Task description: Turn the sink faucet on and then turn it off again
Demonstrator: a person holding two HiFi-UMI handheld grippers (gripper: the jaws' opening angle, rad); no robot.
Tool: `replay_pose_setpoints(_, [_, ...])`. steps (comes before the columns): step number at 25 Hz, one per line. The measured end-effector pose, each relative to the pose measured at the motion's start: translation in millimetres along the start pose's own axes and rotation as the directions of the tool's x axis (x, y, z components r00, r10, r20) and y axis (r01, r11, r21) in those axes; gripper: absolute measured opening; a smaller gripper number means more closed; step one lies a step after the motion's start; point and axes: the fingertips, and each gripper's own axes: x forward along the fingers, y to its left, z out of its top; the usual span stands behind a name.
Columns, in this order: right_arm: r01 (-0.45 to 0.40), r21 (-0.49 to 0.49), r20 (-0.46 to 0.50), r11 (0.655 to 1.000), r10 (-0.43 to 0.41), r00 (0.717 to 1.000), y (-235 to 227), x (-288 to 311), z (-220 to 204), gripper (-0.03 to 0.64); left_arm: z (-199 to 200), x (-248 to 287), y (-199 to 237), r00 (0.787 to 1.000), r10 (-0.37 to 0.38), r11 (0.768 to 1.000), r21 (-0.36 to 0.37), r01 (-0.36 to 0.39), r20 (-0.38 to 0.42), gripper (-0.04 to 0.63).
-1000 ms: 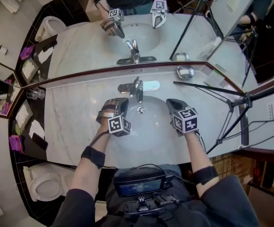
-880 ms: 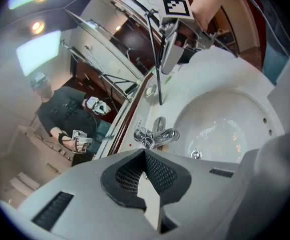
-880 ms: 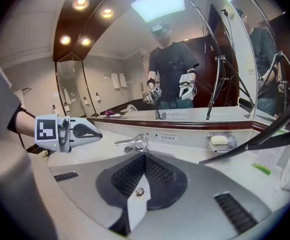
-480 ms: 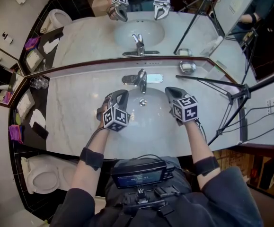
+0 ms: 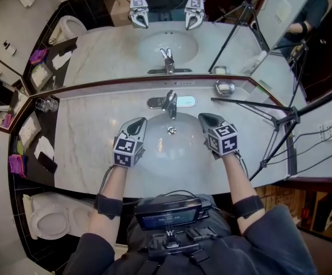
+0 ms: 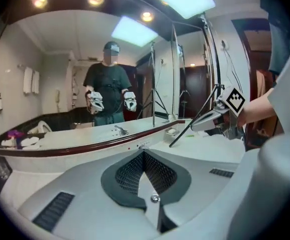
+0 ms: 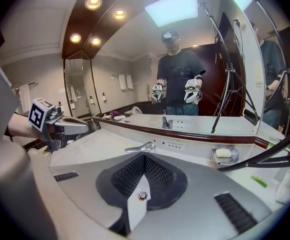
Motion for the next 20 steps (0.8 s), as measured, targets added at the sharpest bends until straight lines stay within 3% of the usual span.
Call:
replay_pose_setpoints(4, [-0.007,0.003,0.002,1.000,0.007,1.000,4,0,-2,0.020,-6,-13,8,1.000,0.008,1.000,-0.021,-0.009,-0.001,0.000])
replay_pose_setpoints(8, [-0.012,0.009,0.000,1.000,0.012,1.000,6,-1,-7,0.020,-13,-23,12,1.000,0.009,0.993,-0.122,-0.009,0.002,0.000])
replay_pose_setpoints(11, [-0.014,0.013,0.000,1.000,0.014,1.000,6,-2,-9,0.020,-15,-25,15,1.000,0.014,0.988,-0.153,-0.013,0.007,0.000])
replay_pose_setpoints(20, [-0.020,0.020,-0.001,1.000,0.020,1.000,6,-1,-16,0.020,-15,-23,7,1.000,0.014,0.994,-0.107,-0.014,-0.005,0.000])
